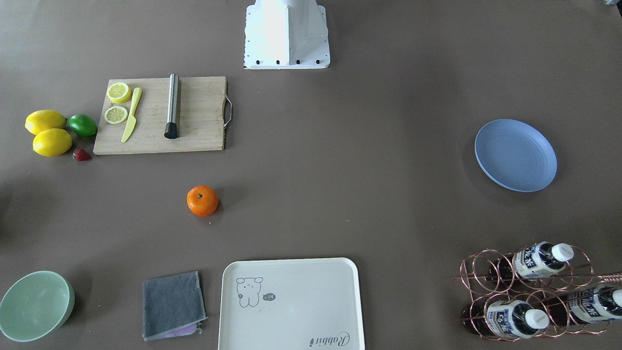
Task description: Pick orange to plate
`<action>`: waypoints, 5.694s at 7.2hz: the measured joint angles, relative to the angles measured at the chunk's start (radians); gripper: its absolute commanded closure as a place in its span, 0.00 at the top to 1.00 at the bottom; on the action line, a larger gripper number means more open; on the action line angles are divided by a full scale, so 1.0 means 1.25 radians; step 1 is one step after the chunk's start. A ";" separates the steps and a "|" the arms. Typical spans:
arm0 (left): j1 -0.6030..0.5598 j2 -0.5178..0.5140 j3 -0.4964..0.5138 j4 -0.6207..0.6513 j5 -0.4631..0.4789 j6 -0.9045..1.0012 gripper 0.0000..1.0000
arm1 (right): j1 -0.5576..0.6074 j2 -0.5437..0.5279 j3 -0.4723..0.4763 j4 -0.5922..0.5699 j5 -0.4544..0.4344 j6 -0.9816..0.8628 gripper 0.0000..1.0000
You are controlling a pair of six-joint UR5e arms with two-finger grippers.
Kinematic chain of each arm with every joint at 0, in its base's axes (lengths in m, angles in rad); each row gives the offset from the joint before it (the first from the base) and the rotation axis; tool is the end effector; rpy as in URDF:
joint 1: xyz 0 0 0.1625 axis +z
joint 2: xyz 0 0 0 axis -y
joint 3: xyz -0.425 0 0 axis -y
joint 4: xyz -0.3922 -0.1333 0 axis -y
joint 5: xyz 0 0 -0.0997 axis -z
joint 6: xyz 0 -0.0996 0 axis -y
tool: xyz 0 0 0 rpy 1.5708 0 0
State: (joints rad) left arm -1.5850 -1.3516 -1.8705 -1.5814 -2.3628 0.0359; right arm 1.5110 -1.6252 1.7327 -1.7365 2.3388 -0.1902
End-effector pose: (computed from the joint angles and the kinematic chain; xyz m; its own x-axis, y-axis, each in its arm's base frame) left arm -0.0681 -0.4032 0.6064 0.7033 0.0905 -0.7051 -0.0111 0.9931 0.1164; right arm 0.0364 -0.4652 0.6221 0.6962 -0.1910 0.6920 0.1948 0.9781 0.0740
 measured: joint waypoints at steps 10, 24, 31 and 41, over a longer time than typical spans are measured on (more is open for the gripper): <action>0.055 0.006 0.004 -0.044 -0.008 -0.009 0.97 | -0.005 -0.002 0.004 0.000 0.005 0.002 1.00; 0.058 0.010 0.020 -0.068 -0.030 -0.006 0.98 | -0.021 -0.035 0.007 0.057 0.031 -0.003 1.00; 0.177 -0.050 0.238 -0.402 -0.025 -0.226 0.98 | -0.028 -0.043 0.013 0.097 0.086 -0.005 1.00; 0.343 -0.152 0.421 -0.617 0.010 -0.410 0.00 | -0.071 -0.091 0.004 0.245 0.090 0.005 1.00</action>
State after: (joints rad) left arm -1.1557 -1.5416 -1.3446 -2.3531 -2.3498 -0.4770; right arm 1.4221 -1.7395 1.7380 -1.4300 2.4511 -0.1841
